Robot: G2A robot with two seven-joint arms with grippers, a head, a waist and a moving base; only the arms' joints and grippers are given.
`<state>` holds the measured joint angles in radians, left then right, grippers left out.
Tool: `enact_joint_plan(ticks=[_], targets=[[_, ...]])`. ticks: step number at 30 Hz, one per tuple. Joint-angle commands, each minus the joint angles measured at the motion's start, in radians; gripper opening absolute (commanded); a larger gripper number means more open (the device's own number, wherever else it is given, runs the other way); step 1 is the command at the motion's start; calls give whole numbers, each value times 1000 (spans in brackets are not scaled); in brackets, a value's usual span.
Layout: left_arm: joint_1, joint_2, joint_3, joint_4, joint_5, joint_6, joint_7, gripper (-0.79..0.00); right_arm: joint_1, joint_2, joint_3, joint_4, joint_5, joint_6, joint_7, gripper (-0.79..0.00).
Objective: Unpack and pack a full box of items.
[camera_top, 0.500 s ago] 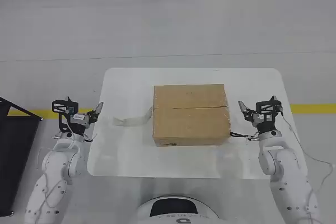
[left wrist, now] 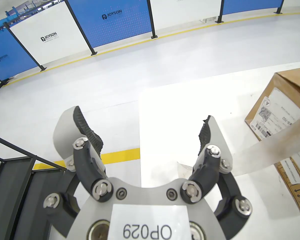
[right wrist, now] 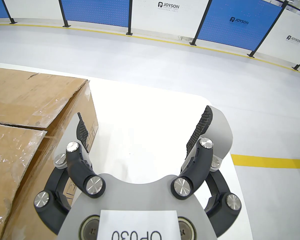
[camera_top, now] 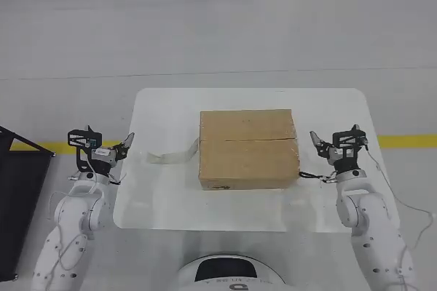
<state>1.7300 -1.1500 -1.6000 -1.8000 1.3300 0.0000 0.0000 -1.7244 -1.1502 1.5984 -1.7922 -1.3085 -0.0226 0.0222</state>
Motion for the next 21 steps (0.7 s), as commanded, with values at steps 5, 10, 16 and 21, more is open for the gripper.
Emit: enact_joint_plan(ticks=[5, 10, 16, 21], targets=[[0, 0, 0, 0, 0, 0, 0, 0, -27, 2, 14, -45, 3, -56, 33, 0], [0, 0, 0, 0, 0, 0, 0, 0, -35, 4, 12, -45, -12, -112, 66, 0], [0, 0, 0, 0, 0, 0, 0, 0, -4, 3, -2, -10, -30, -121, 97, 0], [0, 0, 0, 0, 0, 0, 0, 0, 29, 9, -1, 18, 12, -268, 117, 0]])
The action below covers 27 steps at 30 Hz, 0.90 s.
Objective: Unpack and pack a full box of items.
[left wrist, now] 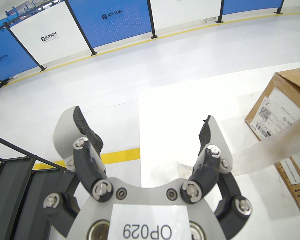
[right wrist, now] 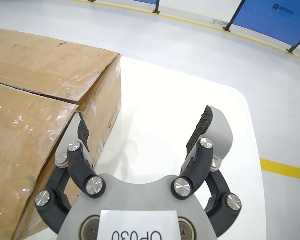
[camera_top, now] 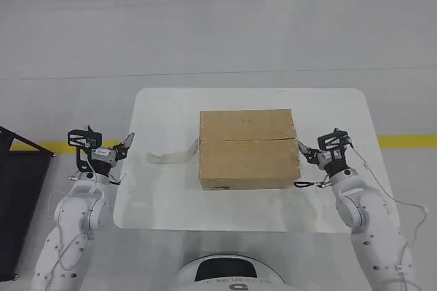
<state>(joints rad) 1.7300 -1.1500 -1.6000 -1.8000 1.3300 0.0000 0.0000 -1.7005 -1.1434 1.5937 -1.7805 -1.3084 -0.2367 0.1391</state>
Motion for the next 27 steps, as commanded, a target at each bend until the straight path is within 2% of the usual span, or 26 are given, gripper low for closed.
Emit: enact_joint_plan(ticks=[1, 14, 21, 27], targets=[[0, 0, 0, 0, 0, 0, 0, 0, 11, 4, 10, 13, 26, -92, 3, 0], [0, 0, 0, 0, 0, 0, 0, 0, 135, 55, 133, 224, 399, -776, 109, 0], [0, 0, 0, 0, 0, 0, 0, 0, 132, 116, 55, 168, 416, -776, 156, 0], [0, 0, 0, 0, 0, 0, 0, 0, 104, 165, 31, 136, 313, -776, 67, 0]])
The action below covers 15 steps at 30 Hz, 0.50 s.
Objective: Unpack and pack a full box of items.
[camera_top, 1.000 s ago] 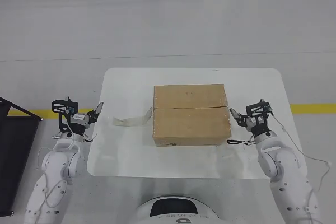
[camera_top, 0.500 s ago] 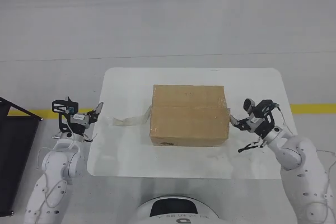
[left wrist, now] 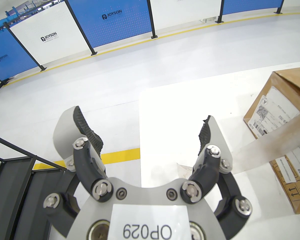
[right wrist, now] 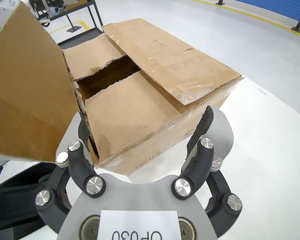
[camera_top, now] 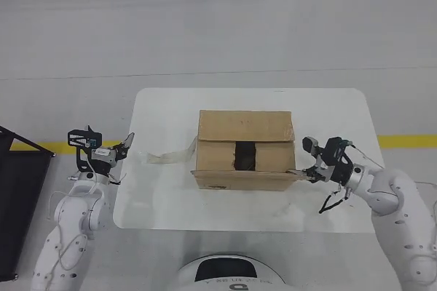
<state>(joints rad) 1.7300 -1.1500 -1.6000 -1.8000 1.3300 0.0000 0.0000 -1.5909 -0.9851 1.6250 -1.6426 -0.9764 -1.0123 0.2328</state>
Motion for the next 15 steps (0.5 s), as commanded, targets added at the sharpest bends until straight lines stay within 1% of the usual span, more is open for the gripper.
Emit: enact_joint_plan(ticks=[1, 6, 9, 12, 15], targets=[[0, 0, 0, 0, 0, 0, 0, 0, -12, 13, -2, -7, -41, 0, -52, 0], [0, 0, 0, 0, 0, 0, 0, 0, -40, 41, -6, -18, -169, 0, -183, 0], [0, 0, 0, 0, 0, 0, 0, 0, -45, 55, -12, -12, -241, 0, -232, 0], [0, 0, 0, 0, 0, 0, 0, 0, -41, 59, -10, 10, -292, 8, -246, 0], [0, 0, 0, 0, 0, 0, 0, 0, -35, 58, -20, 20, -330, 57, -237, 0]])
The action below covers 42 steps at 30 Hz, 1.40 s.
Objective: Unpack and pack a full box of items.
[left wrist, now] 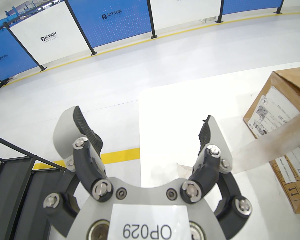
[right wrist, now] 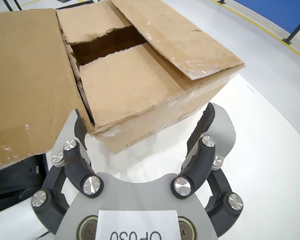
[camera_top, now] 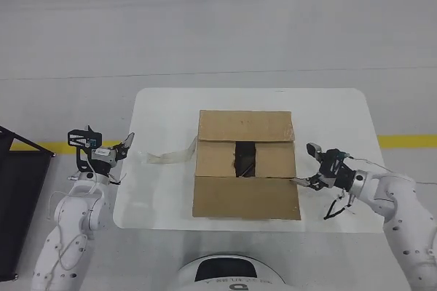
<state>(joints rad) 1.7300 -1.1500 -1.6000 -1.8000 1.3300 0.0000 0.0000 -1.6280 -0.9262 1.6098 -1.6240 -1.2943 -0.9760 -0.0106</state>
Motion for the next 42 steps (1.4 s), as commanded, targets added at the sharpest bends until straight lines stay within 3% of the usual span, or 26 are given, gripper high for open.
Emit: enact_joint_plan(ticks=[1, 11, 18, 27, 34, 38, 42], targets=[[0, 0, 0, 0, 0, 0, 0, 0, 4, -1, -11, 2, -22, 34, 9, 0], [0, 0, 0, 0, 0, 0, 0, 0, 28, -7, -57, 16, -58, 128, 40, 0], [0, 0, 0, 0, 0, 0, 0, 0, 25, 2, -26, 33, -52, -8, -128, 0], [0, 0, 0, 0, 0, 0, 0, 0, 22, 2, -27, 28, -41, -4, -137, 0], [0, 0, 0, 0, 0, 0, 0, 0, -9, 10, 19, 1, 26, -36, -250, 0], [0, 0, 0, 0, 0, 0, 0, 0, 24, 0, -5, 15, 68, 116, -159, 0], [0, 0, 0, 0, 0, 0, 0, 0, 24, 0, -5, 15, 68, 116, -159, 0]])
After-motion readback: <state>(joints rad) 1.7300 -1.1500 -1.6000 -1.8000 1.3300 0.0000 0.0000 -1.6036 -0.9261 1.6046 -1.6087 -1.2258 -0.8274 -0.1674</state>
